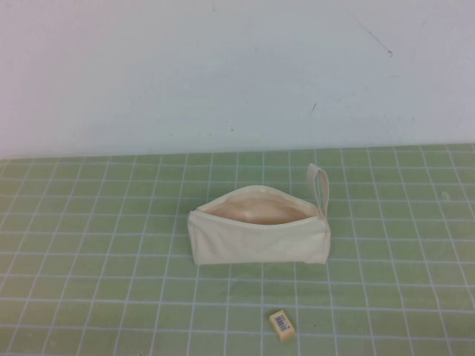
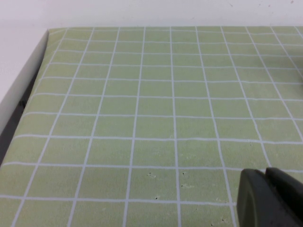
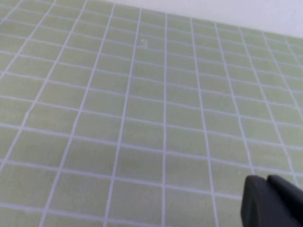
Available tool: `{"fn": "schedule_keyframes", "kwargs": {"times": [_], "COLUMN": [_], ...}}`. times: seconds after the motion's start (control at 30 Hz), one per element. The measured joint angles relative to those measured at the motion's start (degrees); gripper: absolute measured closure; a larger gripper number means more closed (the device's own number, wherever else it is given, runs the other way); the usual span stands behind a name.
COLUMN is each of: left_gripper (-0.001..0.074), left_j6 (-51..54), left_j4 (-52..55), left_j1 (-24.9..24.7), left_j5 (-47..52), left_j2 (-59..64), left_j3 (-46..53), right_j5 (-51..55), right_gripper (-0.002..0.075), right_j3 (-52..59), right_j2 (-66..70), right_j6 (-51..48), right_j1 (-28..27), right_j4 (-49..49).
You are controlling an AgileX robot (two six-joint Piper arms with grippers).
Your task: Put eraser into pencil case
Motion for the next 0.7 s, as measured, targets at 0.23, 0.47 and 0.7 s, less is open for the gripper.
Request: {"fn": "schedule_keyframes", "kwargs": {"times": [0.23, 0.47, 0.7], "left_gripper": [0.0736, 0.0736, 0.0736], "left_j6": [0.00, 0.00, -0.12], "left_j4": [0.00, 0.00, 0.00], "left_j1": [0.00, 0.00, 0.00], "left_j5": [0.00, 0.00, 0.00], "left_j2": [0.00, 0.00, 0.00], "left_j3": [0.00, 0.00, 0.00], "right_j5": [-16.48, -40.62, -57.22], "right_gripper": [0.0727, 0.0727, 0.0727], "right_j3": [0.43, 0.43, 0.43], "right_j2": [0.00, 0.00, -0.26], "right_j6": [0.00, 2.81, 5.86], "right_j1": [0.00, 0.00, 0.00], "right_j4": [-0.14, 0.08, 1.65]}}
